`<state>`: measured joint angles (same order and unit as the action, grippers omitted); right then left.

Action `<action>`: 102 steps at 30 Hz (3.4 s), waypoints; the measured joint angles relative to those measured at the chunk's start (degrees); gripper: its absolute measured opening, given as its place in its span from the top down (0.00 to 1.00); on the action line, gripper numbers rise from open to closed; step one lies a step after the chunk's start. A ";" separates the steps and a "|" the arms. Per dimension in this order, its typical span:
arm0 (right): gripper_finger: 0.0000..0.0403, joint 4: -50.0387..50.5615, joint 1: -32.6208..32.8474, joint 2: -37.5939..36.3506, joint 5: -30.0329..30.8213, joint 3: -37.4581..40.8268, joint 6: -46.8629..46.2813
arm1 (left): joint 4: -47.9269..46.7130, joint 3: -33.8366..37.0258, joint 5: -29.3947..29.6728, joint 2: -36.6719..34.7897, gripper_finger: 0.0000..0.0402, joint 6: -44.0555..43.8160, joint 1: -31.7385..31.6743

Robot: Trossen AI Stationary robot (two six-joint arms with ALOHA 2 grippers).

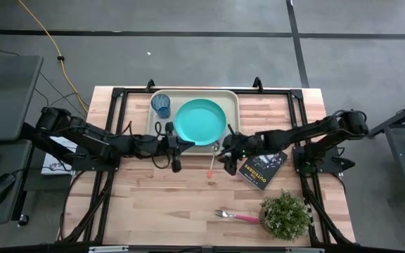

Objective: Pick and place plate/cup/fork/spoon on tray
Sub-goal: Put the orange spoon on the white tray beside the light blue plate

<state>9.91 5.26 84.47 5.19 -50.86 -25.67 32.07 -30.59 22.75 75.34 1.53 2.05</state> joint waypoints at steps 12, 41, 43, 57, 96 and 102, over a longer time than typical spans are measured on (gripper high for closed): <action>0.49 -10.25 4.05 15.70 8.63 3.06 -21.66 | -7.71 -0.07 0.83 -13.61 1.00 -2.89 4.13; 0.59 -29.68 4.93 26.90 20.22 2.87 -40.53 | -7.78 -0.07 0.95 -15.31 1.00 -1.32 6.22; 0.65 -29.88 4.93 27.10 20.24 2.87 -40.32 | -7.78 -0.07 1.53 -15.31 1.00 -1.32 6.22; 0.98 -28.72 7.02 25.67 14.28 2.98 -34.49 | -7.82 -0.04 1.92 -15.31 1.00 -0.23 6.22; 1.00 -41.80 8.96 5.33 31.51 2.98 11.76 | 15.83 0.02 -6.80 5.94 0.51 -1.51 -1.38; 1.00 -47.21 8.91 5.34 28.21 2.98 17.28 | 32.53 5.59 -14.46 5.18 0.52 -4.70 -3.66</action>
<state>-37.30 14.17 89.81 33.40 -47.88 -8.40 64.60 -25.00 8.29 80.52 -3.17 -1.61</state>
